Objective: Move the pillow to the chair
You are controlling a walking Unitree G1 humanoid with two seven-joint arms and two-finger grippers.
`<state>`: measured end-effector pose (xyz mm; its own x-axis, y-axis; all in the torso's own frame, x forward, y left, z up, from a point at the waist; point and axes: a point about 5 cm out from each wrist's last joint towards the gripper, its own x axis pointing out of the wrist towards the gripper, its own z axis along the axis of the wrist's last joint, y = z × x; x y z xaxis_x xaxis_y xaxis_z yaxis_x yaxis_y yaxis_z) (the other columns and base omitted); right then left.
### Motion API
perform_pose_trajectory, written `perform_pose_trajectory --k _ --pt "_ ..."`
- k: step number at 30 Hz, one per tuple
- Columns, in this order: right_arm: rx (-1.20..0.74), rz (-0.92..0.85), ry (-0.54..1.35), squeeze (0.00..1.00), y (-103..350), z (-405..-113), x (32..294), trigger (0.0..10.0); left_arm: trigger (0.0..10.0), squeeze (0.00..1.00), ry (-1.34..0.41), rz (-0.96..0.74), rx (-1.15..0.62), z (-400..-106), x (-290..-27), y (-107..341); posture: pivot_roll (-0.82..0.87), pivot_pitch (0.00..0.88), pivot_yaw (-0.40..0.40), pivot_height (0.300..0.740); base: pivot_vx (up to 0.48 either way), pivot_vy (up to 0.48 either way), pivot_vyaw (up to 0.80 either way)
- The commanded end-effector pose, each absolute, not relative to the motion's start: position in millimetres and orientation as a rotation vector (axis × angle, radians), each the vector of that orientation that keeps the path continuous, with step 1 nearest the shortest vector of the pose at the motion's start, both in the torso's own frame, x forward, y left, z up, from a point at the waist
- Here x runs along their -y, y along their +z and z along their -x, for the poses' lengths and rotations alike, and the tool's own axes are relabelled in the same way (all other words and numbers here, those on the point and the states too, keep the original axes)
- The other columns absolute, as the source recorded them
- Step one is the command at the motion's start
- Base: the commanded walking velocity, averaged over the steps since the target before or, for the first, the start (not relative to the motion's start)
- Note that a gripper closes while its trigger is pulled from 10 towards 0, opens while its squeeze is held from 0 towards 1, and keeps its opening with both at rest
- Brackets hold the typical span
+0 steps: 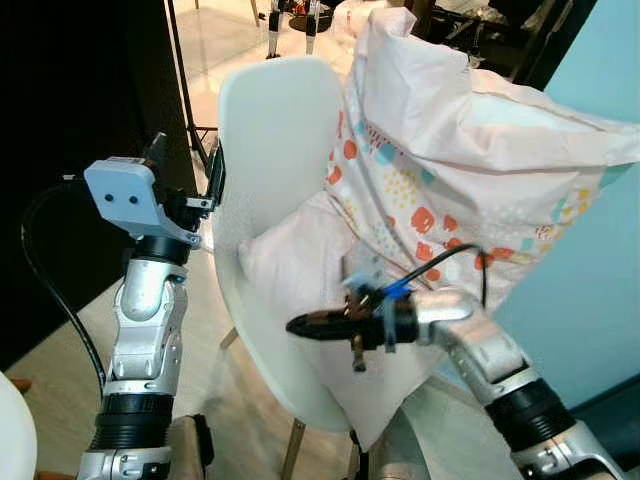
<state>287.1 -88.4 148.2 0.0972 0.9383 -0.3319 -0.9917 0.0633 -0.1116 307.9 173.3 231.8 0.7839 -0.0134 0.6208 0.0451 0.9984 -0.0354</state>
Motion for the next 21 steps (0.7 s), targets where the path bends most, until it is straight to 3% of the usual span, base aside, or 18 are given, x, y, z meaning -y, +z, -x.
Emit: perform_pose_trajectory --k 1,3,5,12,15,21 --pt "-0.247 0.477 1.442 0.00 131.8 -285.8 92.0 10.0 10.0 1.00 0.035 0.019 0.623 -305.3 -187.7 221.6 -0.02 0.126 -0.113 0.553 0.000 0.000 0.00" --pt "-0.268 0.545 1.429 0.00 124.8 -285.9 92.5 10.0 10.0 1.00 0.067 0.013 0.607 -304.0 -193.9 217.6 -0.02 0.126 -0.113 0.553 0.000 0.000 0.00" --pt "-0.240 0.599 1.375 0.00 115.5 -288.5 83.9 10.0 10.0 1.00 0.205 -0.027 0.519 -291.7 -219.5 194.4 -0.01 0.127 -0.115 0.553 0.000 0.000 0.00" --pt "-0.151 0.716 1.242 0.00 110.0 -299.5 70.9 10.0 10.0 1.00 0.370 -0.074 0.334 -263.7 -246.0 143.1 0.01 0.135 -0.121 0.553 0.000 0.000 0.00" --pt "-0.159 0.793 1.129 0.00 103.3 -311.3 68.6 10.0 10.0 1.00 0.384 -0.060 0.248 -252.0 -243.2 116.8 0.01 0.137 -0.124 0.553 0.000 0.000 0.00" --pt "-0.184 0.844 1.137 0.00 89.4 -309.8 61.6 10.0 10.0 1.00 0.376 -0.052 0.160 -245.4 -233.0 91.3 0.02 0.138 -0.127 0.553 0.000 0.000 0.00"
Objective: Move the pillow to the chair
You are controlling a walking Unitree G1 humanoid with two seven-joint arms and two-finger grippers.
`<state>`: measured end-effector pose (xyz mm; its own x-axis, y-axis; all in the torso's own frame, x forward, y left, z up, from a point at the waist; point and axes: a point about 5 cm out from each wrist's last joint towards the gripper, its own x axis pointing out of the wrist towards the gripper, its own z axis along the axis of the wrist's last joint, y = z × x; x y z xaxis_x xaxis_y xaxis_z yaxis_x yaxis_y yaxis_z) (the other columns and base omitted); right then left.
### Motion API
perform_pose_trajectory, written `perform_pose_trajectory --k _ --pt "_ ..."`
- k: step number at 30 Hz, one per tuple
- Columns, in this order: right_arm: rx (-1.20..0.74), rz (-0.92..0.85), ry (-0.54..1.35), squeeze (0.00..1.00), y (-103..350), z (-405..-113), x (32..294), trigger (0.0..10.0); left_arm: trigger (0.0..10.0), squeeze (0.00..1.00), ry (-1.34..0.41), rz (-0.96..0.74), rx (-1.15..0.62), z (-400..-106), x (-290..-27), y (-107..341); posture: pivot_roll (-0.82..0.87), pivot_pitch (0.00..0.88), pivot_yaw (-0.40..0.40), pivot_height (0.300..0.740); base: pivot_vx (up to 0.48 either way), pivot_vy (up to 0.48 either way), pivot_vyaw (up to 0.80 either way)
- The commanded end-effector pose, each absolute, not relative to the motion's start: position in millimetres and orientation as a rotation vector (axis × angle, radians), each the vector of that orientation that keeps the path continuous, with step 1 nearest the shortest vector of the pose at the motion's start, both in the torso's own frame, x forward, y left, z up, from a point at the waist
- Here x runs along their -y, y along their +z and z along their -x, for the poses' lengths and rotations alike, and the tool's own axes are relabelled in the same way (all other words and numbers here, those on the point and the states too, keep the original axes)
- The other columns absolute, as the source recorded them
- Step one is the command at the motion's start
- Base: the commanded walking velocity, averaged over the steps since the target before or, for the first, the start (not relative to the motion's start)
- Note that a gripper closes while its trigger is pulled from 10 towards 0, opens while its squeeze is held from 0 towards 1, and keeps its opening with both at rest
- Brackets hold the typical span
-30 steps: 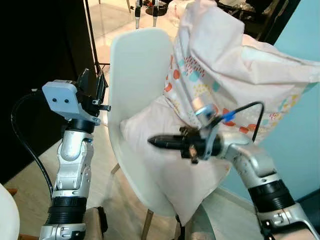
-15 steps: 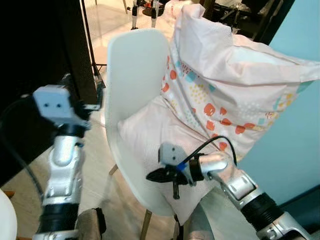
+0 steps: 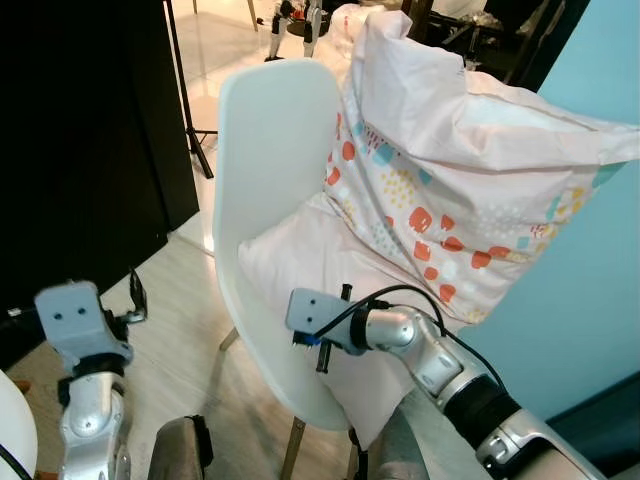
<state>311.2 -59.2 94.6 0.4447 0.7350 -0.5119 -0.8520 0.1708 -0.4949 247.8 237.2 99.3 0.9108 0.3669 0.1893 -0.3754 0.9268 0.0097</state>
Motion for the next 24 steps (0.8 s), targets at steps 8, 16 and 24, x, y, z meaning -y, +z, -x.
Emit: perform_pose_trajectory --k 8,16,24 --pt "-0.152 0.967 1.025 0.00 74.3 -317.1 47.5 10.0 10.0 0.00 0.324 -0.067 -0.095 -226.0 -206.0 24.8 0.02 0.140 -0.136 0.553 0.000 0.000 0.00" --pt "-0.070 1.024 0.967 1.00 68.8 -317.3 39.7 10.0 10.0 0.00 0.289 -0.062 -0.164 -217.3 -194.6 4.4 0.02 0.142 -0.144 0.553 0.000 0.000 0.00" --pt "-0.103 1.151 0.875 1.00 52.4 -319.0 49.6 10.0 10.0 0.00 0.258 -0.062 -0.173 -214.2 -186.0 -3.1 0.03 0.139 -0.154 0.553 0.000 0.000 0.00"
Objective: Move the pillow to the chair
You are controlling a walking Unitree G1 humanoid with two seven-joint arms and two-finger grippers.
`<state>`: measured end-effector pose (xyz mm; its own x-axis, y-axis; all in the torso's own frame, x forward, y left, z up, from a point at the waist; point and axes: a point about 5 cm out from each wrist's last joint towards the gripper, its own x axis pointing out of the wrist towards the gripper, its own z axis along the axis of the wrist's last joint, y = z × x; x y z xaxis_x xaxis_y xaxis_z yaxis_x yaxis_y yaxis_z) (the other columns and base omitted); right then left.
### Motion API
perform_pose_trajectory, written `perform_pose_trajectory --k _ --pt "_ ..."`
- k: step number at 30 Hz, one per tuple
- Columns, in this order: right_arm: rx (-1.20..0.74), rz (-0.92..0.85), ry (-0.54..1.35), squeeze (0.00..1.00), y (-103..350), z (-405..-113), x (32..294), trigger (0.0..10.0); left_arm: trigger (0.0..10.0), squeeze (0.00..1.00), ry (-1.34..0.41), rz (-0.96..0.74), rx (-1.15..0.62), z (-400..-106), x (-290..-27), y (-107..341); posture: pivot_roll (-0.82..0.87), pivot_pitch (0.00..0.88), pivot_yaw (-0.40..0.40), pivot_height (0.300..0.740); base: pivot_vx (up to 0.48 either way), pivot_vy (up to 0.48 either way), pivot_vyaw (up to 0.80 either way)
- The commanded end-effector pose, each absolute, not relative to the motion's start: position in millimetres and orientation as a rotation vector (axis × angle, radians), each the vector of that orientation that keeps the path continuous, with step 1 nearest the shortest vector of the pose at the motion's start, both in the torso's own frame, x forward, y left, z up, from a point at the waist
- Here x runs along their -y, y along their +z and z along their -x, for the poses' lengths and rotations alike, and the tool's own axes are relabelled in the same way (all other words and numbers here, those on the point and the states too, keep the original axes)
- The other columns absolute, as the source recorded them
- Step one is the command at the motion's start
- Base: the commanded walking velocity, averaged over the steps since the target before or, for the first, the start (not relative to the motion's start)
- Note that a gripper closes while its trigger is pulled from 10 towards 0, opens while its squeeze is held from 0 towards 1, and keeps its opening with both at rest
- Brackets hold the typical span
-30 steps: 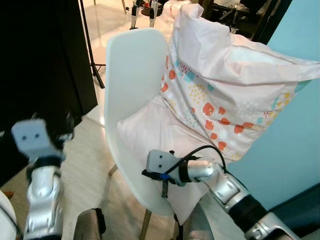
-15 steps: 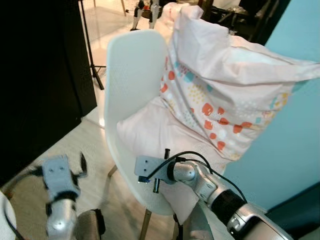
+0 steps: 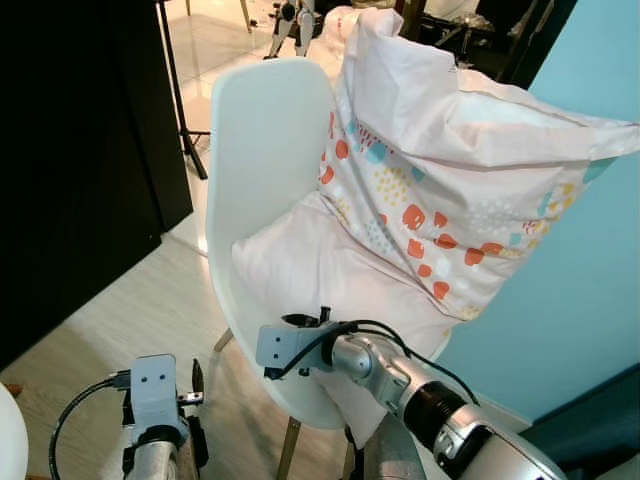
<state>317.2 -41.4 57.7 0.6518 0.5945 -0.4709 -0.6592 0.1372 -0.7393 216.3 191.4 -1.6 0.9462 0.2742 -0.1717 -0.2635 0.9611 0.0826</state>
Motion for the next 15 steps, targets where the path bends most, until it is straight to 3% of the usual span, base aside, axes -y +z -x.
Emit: perform_pose_trajectory --k 1,4,5,6,7,15 --pt "-0.103 1.151 0.875 1.00 52.4 -319.0 49.6 10.0 10.0 0.00 0.258 -0.062 -0.173 -214.2 -186.0 -3.1 0.03 0.139 -0.154 0.553 0.000 0.000 0.00" --pt "-0.116 1.195 0.813 1.00 50.7 -323.8 57.1 10.0 10.0 0.00 0.248 -0.061 -0.166 -215.4 -183.7 -3.3 0.03 0.137 -0.157 0.553 0.000 0.000 0.00" --pt "-0.102 1.213 0.780 0.45 52.1 -326.3 59.8 10.0 10.0 0.00 0.243 -0.061 -0.162 -216.3 -182.6 -3.2 0.03 0.135 -0.159 0.553 0.000 0.000 0.00" --pt "-0.091 1.225 0.758 0.45 53.1 -328.1 61.5 10.0 10.0 0.00 0.238 -0.060 -0.158 -217.4 -181.6 -2.7 0.03 0.133 -0.159 0.553 0.000 0.000 0.00" --pt "-0.070 1.233 0.731 0.00 55.4 -330.1 62.8 10.0 10.0 0.00 0.230 -0.062 -0.151 -219.0 -180.1 -1.6 0.03 0.132 -0.161 0.553 0.000 0.000 0.00" --pt "-0.074 1.278 0.663 0.00 55.9 -335.6 67.7 10.0 10.0 0.00 0.189 -0.082 -0.085 -231.6 -174.1 9.8 0.03 0.123 -0.167 0.553 0.000 0.000 0.00"
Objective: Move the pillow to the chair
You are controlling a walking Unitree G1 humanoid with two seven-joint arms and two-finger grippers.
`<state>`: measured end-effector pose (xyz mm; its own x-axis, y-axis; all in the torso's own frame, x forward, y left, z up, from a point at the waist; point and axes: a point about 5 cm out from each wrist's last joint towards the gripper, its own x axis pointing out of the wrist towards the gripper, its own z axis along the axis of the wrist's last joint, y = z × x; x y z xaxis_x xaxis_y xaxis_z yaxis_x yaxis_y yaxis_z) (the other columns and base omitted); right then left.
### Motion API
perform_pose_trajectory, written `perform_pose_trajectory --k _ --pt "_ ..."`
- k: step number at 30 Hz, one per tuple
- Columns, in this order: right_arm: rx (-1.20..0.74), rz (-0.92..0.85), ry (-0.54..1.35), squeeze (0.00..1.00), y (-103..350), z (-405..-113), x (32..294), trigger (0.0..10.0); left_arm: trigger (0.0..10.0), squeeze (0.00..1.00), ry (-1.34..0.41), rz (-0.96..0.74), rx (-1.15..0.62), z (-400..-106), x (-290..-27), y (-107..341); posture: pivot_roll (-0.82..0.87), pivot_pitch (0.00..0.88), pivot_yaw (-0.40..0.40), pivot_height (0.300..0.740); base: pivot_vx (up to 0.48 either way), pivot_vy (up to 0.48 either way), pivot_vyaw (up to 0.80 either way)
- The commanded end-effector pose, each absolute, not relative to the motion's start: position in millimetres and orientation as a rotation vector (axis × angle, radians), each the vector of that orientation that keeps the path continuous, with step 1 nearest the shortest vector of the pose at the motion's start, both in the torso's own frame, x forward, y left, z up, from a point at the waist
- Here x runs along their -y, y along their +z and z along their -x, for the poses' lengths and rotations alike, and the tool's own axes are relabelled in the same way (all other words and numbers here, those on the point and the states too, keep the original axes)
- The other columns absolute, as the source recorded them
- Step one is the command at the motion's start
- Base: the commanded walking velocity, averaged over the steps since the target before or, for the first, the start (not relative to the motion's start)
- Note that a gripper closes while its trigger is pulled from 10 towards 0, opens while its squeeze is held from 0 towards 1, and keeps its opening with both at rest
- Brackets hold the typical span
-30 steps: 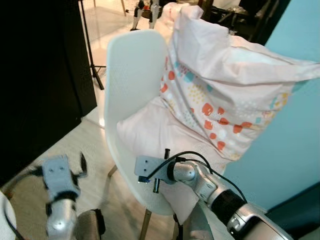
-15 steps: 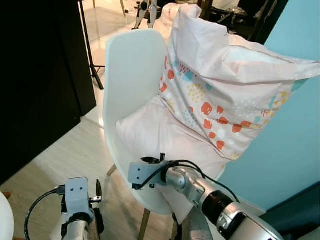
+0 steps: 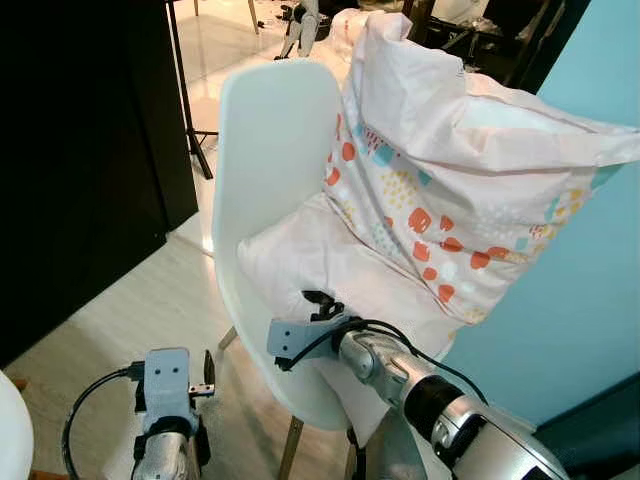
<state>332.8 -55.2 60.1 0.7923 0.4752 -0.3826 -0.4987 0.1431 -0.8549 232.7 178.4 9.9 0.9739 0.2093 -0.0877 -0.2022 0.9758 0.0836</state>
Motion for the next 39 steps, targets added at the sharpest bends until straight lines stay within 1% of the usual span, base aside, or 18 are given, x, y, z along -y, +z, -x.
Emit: perform_pose_trajectory --k 1,2,4,5,11,12,13,14,17,25,29,30,31,32,33,34,36,39 --pt "-0.088 1.276 0.662 0.00 54.7 -335.5 68.7 6.4 10.0 0.00 0.189 -0.083 -0.078 -232.6 -174.0 11.1 0.03 0.123 -0.167 0.553 0.000 0.000 0.00" --pt "-0.119 1.269 0.669 0.00 51.9 -334.7 70.1 3.8 10.0 0.00 0.187 -0.083 -0.063 -234.2 -173.8 13.9 0.03 0.123 -0.167 0.553 0.000 0.000 0.00" --pt "-0.138 1.263 0.673 0.00 50.0 -334.0 71.0 3.8 10.0 0.00 0.187 -0.084 -0.053 -235.2 -173.6 15.7 0.03 0.123 -0.167 0.553 0.000 0.000 0.00" --pt "-0.158 1.247 0.679 0.00 48.5 -333.4 71.6 0.0 10.0 0.00 0.185 -0.086 -0.043 -236.5 -173.7 17.9 0.04 0.125 -0.167 0.553 0.000 0.000 0.00" --pt "-0.194 1.040 0.734 0.00 49.8 -330.5 59.6 0.0 10.0 0.00 0.180 -0.100 0.038 -246.7 -173.6 35.3 0.04 0.129 -0.164 0.553 0.000 0.000 0.00" --pt "-0.194 1.040 0.734 0.00 49.8 -330.5 59.6 0.0 10.0 0.00 0.180 -0.100 0.038 -246.7 -173.6 35.3 0.04 0.129 -0.164 0.553 0.000 0.000 0.00" --pt "-0.191 0.888 0.785 0.00 53.1 -327.5 48.1 0.0 10.0 0.00 0.179 -0.099 0.053 -249.7 -173.4 39.0 0.03 0.129 -0.163 0.553 0.000 0.000 0.00" --pt "-0.194 0.827 0.795 0.00 54.7 -326.9 44.5 0.0 10.0 0.00 0.179 -0.099 0.059 -250.9 -173.2 40.6 0.04 0.130 -0.163 0.553 0.000 0.000 0.00" --pt "-0.173 0.750 0.808 0.00 60.7 -327.8 38.4 0.0 10.0 0.00 0.174 -0.103 0.077 -253.4 -172.2 45.1 0.03 0.131 -0.161 0.553 0.000 0.000 0.00" --pt "-0.132 0.718 0.848 0.00 68.6 -329.4 33.3 0.0 10.0 0.00 0.172 -0.105 0.091 -255.4 -171.1 49.5 0.03 0.132 -0.160 0.553 0.000 0.000 0.00" --pt "-0.139 0.769 0.853 0.00 65.9 -329.3 36.0 0.0 10.0 0.00 0.170 -0.105 0.088 -255.4 -170.3 49.1 0.03 0.133 -0.160 0.553 0.000 0.000 0.00" --pt "-0.149 0.796 0.843 0.00 64.1 -329.7 38.1 4.0 10.0 0.00 0.170 -0.105 0.088 -255.4 -170.2 49.1 0.03 0.134 -0.160 0.553 0.000 0.000 0.00" --pt "-0.160 0.870 0.815 0.00 60.9 -331.0 43.0 10.0 10.0 0.00 0.170 -0.105 0.088 -255.4 -170.1 49.2 0.03 0.135 -0.161 0.553 0.000 0.000 0.00" --pt "-0.152 0.965 0.765 0.00 59.2 -333.8 50.3 10.0 10.0 0.00 0.169 -0.105 0.087 -255.4 -170.1 49.4 0.03 0.135 -0.160 0.553 0.000 0.000 0.00" --pt "-0.152 0.965 0.765 0.00 59.2 -333.8 50.3 10.0 10.0 0.00 0.169 -0.105 0.087 -255.4 -170.1 49.4 0.03 0.135 -0.160 0.553 0.000 0.000 0.00" --pt "-0.150 0.996 0.722 0.04 60.0 -336.7 55.1 10.0 10.0 0.00 0.169 -0.104 0.087 -255.3 -170.0 49.4 0.03 0.135 -0.160 0.553 0.000 0.000 0.00" --pt "-0.136 1.005 0.601 1.00 66.7 -345.2 66.2 10.0 10.0 0.00 0.170 -0.105 0.087 -255.2 -169.9 49.7 0.03 0.135 -0.160 0.553 0.000 0.000 0.00" --pt "-0.115 0.936 0.514 1.00 76.1 -352.2 72.9 10.0 10.0 0.00 0.170 -0.105 0.087 -255.0 -169.9 49.8 0.04 0.137 -0.160 0.553 0.000 0.000 0.00"
